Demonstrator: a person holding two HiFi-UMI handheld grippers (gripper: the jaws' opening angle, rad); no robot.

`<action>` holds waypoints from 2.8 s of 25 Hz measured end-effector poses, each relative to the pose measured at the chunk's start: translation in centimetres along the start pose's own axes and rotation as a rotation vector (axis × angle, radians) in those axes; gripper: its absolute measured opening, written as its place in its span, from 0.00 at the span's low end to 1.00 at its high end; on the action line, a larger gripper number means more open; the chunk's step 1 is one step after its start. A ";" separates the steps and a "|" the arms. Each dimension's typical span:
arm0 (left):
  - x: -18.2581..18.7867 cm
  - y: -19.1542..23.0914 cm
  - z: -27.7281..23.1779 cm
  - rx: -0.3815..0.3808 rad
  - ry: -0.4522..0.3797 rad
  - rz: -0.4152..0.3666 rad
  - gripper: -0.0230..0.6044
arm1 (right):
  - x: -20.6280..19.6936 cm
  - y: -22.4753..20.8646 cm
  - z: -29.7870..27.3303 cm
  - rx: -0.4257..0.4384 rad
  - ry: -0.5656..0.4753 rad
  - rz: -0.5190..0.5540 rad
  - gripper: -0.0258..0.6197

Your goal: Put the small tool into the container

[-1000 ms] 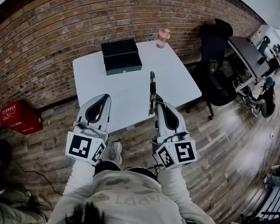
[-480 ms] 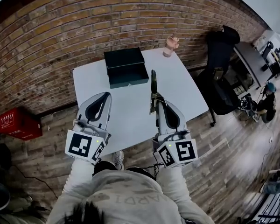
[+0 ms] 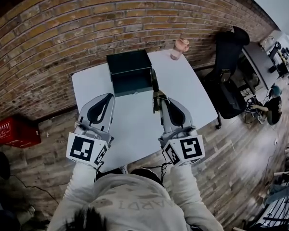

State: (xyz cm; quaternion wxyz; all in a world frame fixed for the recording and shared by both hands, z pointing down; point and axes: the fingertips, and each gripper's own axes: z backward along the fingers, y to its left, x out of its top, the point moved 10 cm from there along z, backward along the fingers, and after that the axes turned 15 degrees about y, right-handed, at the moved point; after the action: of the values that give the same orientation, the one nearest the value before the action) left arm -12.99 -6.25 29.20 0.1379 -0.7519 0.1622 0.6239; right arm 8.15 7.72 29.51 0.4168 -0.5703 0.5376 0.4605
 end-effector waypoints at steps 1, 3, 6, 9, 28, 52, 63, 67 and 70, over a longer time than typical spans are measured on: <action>-0.1 0.5 -0.2 -0.003 0.002 0.005 0.05 | -0.1 0.1 -0.6 0.001 0.015 0.010 0.06; -0.4 1.2 -0.6 -0.008 0.008 0.015 0.05 | -0.4 0.2 -1.6 0.004 0.045 0.031 0.06; -0.8 1.8 -1.3 -0.010 0.016 0.031 0.05 | -0.8 0.0 -2.9 0.014 0.086 0.072 0.06; -1.1 2.1 -1.9 -0.007 0.025 0.045 0.05 | -0.9 -0.6 -4.1 0.031 0.124 0.147 0.06; -1.6 0.7 -5.2 0.154 0.072 0.083 0.05 | -2.7 -5.7 -13.1 0.258 0.251 0.581 0.06; -2.6 0.2 -8.0 0.339 0.112 0.131 0.05 | -6.9 -8.3 -22.8 0.482 0.311 0.961 0.06; -3.2 0.0 -7.9 0.398 0.143 0.143 0.05 | -9.2 -8.6 -26.4 0.539 0.350 1.021 0.06; -3.5 0.1 -7.9 0.416 0.156 0.152 0.05 | -10.0 -8.6 -27.6 0.558 0.367 1.033 0.06; -3.7 0.3 -7.9 0.431 0.163 0.158 0.05 | -10.6 -8.5 -28.6 0.567 0.377 1.039 0.06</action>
State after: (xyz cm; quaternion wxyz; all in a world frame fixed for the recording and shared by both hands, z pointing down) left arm -6.66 -9.48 34.31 0.2325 -0.7380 0.3604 0.5210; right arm 18.87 -16.91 46.23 0.1713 -0.1728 0.9108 0.3336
